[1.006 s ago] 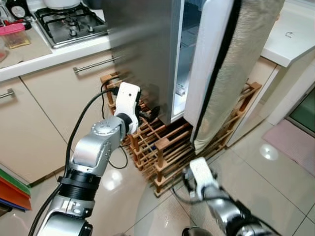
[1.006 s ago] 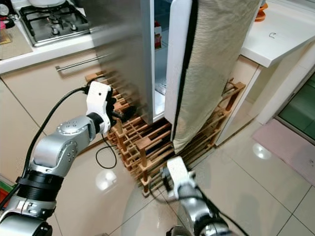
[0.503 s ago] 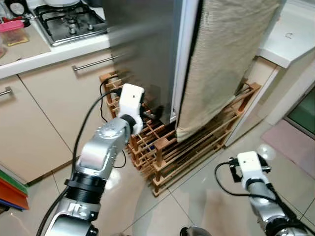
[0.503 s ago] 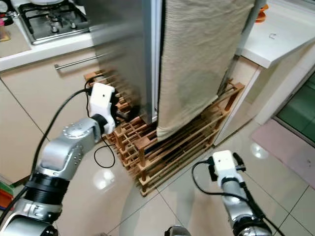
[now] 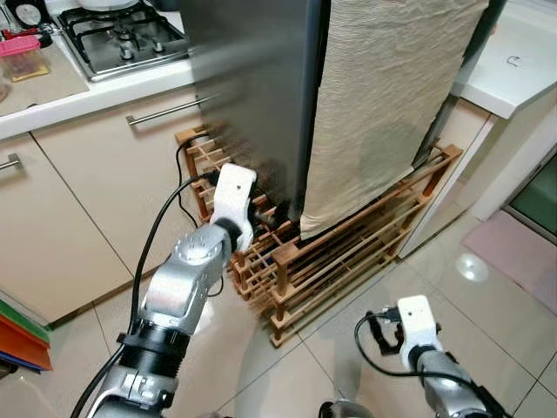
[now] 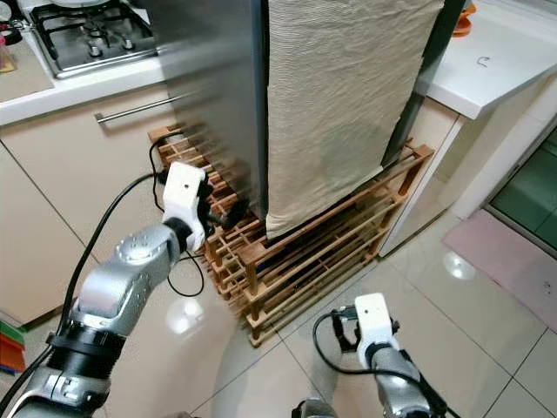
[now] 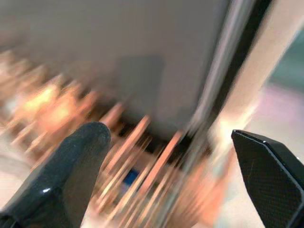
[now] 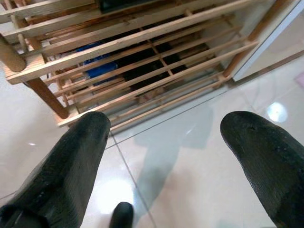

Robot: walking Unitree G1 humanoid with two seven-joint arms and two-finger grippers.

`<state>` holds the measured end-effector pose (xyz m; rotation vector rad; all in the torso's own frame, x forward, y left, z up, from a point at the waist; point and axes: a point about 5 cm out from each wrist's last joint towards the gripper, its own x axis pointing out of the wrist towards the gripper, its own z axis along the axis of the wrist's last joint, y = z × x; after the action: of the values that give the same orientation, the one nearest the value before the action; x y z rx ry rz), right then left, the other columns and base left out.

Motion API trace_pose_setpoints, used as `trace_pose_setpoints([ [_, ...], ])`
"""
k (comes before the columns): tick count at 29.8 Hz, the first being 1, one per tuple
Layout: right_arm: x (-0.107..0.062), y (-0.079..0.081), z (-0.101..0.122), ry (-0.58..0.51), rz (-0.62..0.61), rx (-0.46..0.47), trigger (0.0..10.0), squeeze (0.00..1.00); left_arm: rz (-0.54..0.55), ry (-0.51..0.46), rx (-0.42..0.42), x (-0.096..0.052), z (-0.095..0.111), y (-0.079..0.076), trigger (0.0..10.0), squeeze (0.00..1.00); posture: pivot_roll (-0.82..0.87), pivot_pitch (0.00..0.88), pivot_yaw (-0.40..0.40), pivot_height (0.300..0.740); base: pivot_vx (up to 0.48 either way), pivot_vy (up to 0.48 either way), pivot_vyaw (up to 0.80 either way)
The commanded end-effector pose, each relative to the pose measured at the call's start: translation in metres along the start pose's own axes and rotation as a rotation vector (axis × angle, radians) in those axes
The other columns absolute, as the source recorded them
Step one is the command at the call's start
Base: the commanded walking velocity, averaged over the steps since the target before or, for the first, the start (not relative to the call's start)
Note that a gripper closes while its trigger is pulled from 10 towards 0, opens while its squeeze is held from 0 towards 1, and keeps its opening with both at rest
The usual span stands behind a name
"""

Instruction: Restocking fridge

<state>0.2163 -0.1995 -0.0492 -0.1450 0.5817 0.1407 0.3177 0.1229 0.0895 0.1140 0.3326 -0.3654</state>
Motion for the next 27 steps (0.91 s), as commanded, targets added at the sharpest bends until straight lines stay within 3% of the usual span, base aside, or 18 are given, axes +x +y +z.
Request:
trace_pose_setpoints([
  [1, -0.002, -0.003, -0.005, 0.031, -0.014, 0.014, 10.0, 0.00, 0.077, 0.091, 0.071, -0.001, -0.028, 0.011, 10.0, 0.00, -0.08, 0.036, 0.017, 0.740, 0.000, 0.000, 0.00],
  [4, 0.000, -0.004, -0.006, 0.061, -0.032, 0.027, 10.0, 0.00, 0.142, 0.255, 0.084, -0.008, -0.077, 0.028, 10.0, 0.00, -0.08, 0.024, 0.015, 0.740, 0.000, 0.000, 0.00],
  [5, 0.000, -0.004, -0.006, 0.061, -0.032, 0.027, 10.0, 0.00, 0.142, 0.255, 0.084, -0.008, -0.077, 0.028, 10.0, 0.00, -0.08, 0.024, 0.015, 0.740, 0.000, 0.000, 0.00],
  [6, 0.000, -0.006, -0.011, 0.110, -0.047, 0.045, 10.0, 0.00, 0.151, 0.369, 0.087, -0.015, -0.105, 0.031, 10.0, 0.00, -0.07, 0.018, 0.015, 0.740, 0.000, 0.000, 0.00],
  [11, -0.001, -0.006, -0.019, 0.188, -0.065, 0.106, 10.0, 0.00, 0.135, 0.501, 0.056, -0.024, -0.136, 0.025, 10.0, 0.00, -0.07, 0.007, 0.017, 0.740, 0.000, 0.000, 0.00],
  [13, -0.002, -0.001, -0.027, 0.272, -0.054, 0.147, 10.0, 0.00, 0.149, 0.679, -0.052, -0.043, -0.172, 0.012, 10.0, 0.00, -0.08, 0.007, 0.020, 0.740, 0.000, 0.000, 0.00],
  [18, -0.002, 0.007, -0.032, 0.338, -0.028, 0.131, 10.0, 0.00, 0.173, 0.760, -0.124, -0.052, -0.189, -0.002, 10.0, 0.00, -0.09, 0.009, 0.016, 0.740, 0.000, 0.000, 0.00],
  [21, 0.002, 0.017, -0.029, 0.349, 0.002, 0.127, 10.0, 0.00, 0.141, 0.761, -0.099, -0.050, -0.190, -0.011, 10.0, 0.00, -0.08, 0.012, 0.005, 0.740, 0.000, 0.000, 0.00],
  [27, 0.006, 0.028, -0.024, 0.367, 0.035, 0.136, 10.0, 0.00, 0.148, 0.774, -0.099, -0.051, -0.191, -0.010, 10.0, 0.00, -0.08, 0.019, 0.001, 0.740, 0.000, 0.000, 0.00],
])
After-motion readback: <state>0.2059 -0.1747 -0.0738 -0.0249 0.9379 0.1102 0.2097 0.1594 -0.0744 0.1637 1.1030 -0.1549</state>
